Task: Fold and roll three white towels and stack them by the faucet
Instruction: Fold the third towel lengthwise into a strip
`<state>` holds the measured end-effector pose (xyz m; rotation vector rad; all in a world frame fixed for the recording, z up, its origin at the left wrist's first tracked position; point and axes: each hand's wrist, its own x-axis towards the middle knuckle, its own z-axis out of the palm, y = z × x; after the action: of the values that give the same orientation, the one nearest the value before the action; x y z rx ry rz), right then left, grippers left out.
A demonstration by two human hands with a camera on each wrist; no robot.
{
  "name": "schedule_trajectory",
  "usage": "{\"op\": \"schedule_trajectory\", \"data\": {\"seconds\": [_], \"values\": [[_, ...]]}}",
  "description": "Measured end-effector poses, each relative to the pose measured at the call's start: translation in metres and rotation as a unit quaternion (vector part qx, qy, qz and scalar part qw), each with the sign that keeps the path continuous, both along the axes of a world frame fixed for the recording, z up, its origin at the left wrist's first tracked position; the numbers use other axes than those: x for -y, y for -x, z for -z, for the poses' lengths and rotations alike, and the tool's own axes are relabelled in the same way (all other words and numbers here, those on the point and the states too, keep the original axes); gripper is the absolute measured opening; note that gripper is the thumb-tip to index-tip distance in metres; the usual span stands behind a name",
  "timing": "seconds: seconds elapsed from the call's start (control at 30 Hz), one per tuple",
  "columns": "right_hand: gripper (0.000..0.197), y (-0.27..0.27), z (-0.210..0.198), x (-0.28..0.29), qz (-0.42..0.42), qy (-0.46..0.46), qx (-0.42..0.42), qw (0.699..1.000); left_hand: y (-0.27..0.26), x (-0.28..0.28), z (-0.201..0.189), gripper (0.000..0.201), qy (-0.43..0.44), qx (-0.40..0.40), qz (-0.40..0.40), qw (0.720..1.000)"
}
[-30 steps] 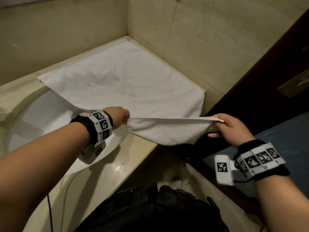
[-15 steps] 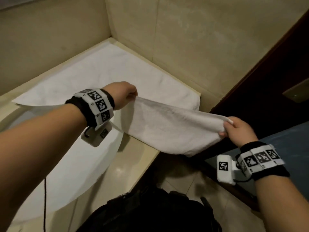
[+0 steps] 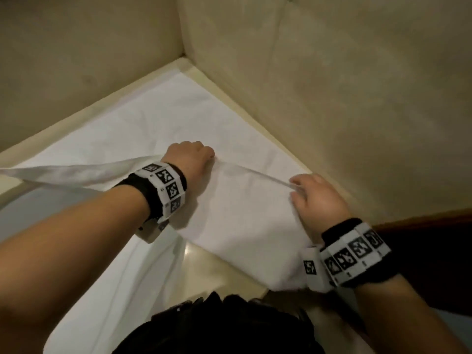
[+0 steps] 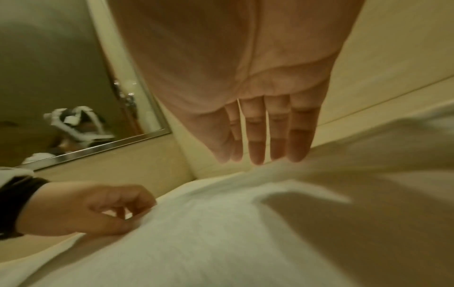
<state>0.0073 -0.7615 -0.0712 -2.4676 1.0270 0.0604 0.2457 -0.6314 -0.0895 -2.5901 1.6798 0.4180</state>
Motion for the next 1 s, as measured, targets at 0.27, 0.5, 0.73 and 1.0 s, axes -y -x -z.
{"op": "schedule_trajectory", "data": {"seconds": [0.27,0.5,0.73,1.0], "values": [[0.023,-0.177,0.006,-0.034,-0.301,0.025,-0.123,0.945,-0.061,-0.068,-0.013,0.027,-0.054,0.046,-0.085,0.994],[0.011,-0.204,0.006,-0.030,-0.358,0.039,-0.204,0.910,-0.098,-0.135,-0.018,0.030,-0.177,0.043,-0.135,0.974],[0.028,-0.247,-0.002,-0.097,-0.413,-0.038,-0.058,0.908,-0.117,-0.143,-0.050,0.031,-0.061,0.050,-0.208,0.975],[0.033,-0.248,-0.024,-0.019,-0.134,-0.095,0.165,0.972,-0.135,-0.087,-0.089,0.033,0.221,0.136,-0.221,0.940]]}}
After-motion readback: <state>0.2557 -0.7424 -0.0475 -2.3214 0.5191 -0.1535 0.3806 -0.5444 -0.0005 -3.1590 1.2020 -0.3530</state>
